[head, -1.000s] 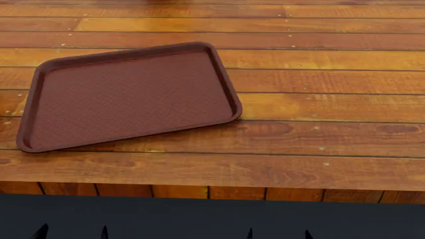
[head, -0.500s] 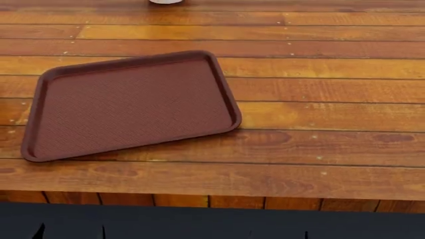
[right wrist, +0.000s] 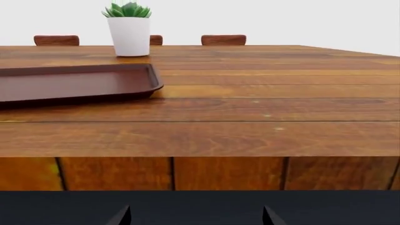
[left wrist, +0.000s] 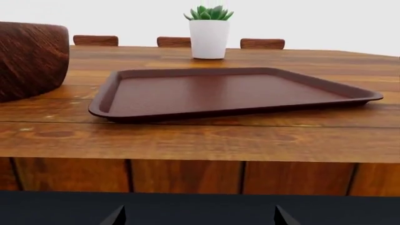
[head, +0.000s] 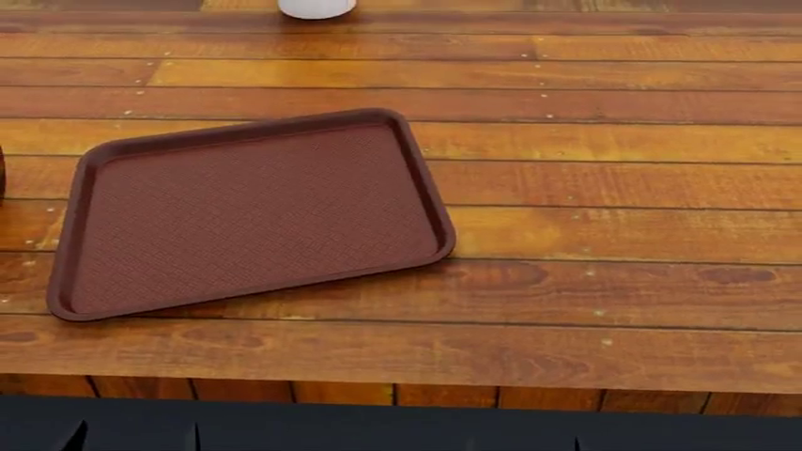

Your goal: Pick up the bowl with donut and place it on the tray. Pick up the cupcake and place it on the tray.

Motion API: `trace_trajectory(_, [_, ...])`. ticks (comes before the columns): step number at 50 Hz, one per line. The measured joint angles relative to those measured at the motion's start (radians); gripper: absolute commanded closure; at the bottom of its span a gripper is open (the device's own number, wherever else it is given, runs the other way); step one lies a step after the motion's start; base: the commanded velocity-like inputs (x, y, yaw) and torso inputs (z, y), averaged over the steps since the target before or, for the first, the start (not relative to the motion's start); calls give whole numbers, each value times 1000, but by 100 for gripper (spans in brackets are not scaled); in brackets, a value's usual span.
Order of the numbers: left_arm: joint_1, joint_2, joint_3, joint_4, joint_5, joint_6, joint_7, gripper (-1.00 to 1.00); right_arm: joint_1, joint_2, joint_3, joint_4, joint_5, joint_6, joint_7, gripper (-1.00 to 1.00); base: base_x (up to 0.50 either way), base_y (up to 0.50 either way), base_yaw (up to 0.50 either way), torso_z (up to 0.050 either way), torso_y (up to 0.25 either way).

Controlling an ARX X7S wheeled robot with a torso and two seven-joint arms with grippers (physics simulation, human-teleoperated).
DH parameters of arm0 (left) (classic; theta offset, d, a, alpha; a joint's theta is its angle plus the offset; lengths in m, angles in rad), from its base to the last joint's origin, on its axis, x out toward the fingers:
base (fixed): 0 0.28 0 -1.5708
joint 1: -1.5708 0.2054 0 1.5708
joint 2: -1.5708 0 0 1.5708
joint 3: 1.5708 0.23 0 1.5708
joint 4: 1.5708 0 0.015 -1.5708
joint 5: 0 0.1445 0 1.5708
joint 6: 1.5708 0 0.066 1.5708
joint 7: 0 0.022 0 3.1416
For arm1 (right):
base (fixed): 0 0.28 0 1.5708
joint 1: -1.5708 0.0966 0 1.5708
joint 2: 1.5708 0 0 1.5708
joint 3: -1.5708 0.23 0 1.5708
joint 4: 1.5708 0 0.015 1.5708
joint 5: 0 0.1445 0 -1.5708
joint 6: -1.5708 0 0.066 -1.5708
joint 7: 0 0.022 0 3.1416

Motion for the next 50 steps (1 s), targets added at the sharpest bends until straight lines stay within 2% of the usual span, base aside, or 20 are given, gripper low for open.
trace_trajectory(8, [0,-7,8,0,-8,6,-13,-100,-1,8,-9,-1,10,-5,9,-100,0,21,0,16,0])
trace_trajectory(50, [-2,-38,52,2,-38,15,-59,-100,-2,51,-60,-9,14,-10,44,-100,0,500,0,0,0])
